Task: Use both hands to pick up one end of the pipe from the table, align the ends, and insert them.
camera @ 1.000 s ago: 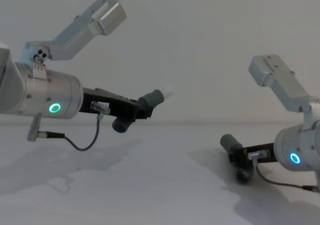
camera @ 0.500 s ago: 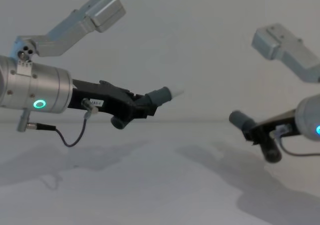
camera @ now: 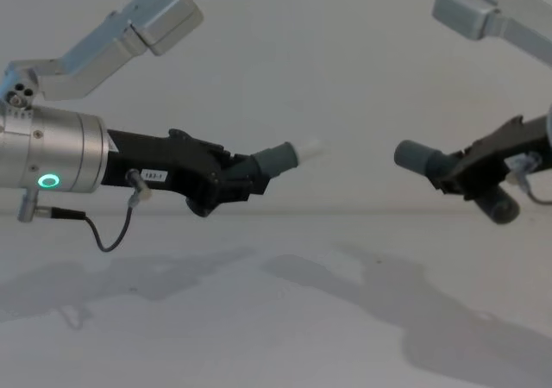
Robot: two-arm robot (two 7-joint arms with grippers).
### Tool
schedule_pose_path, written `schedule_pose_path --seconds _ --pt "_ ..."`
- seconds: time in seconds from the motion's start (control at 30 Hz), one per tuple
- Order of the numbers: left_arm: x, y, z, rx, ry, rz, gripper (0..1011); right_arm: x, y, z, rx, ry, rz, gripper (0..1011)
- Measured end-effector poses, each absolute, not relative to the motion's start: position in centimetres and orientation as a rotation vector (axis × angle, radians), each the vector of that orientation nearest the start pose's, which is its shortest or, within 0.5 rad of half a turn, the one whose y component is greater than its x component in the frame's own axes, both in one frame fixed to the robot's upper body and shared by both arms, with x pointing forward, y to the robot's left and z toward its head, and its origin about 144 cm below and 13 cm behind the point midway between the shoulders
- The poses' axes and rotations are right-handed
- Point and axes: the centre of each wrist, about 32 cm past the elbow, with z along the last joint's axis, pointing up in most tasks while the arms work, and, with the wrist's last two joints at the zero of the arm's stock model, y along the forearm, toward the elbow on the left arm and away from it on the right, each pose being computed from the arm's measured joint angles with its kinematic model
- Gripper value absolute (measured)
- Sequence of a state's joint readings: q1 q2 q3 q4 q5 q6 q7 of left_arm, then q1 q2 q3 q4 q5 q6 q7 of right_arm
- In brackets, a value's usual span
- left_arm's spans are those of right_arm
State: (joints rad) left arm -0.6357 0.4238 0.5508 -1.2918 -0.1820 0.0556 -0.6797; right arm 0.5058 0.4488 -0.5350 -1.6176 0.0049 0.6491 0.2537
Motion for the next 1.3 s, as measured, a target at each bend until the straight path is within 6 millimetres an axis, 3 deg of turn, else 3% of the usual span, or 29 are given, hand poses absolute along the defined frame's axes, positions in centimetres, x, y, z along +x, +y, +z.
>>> schedule_pose_path --seconds 0.23,0.77,1.3 --pt "59.6 24.0 125.8 0.31 -0.368 0.543 320 53.5 -20.8 130.6 -0.764 -0.326 -0.964 255" --pt "60.0 24.2 125.4 0.274 -0.46 0.468 320 53.3 -21.5 133.1 -0.978 -0.42 -0.826 255" --pt "61.2 24.4 125.1 0.343 -0.661 0.407 320 53.0 -21.9 133.8 -1.067 -0.471 -0.798 255"
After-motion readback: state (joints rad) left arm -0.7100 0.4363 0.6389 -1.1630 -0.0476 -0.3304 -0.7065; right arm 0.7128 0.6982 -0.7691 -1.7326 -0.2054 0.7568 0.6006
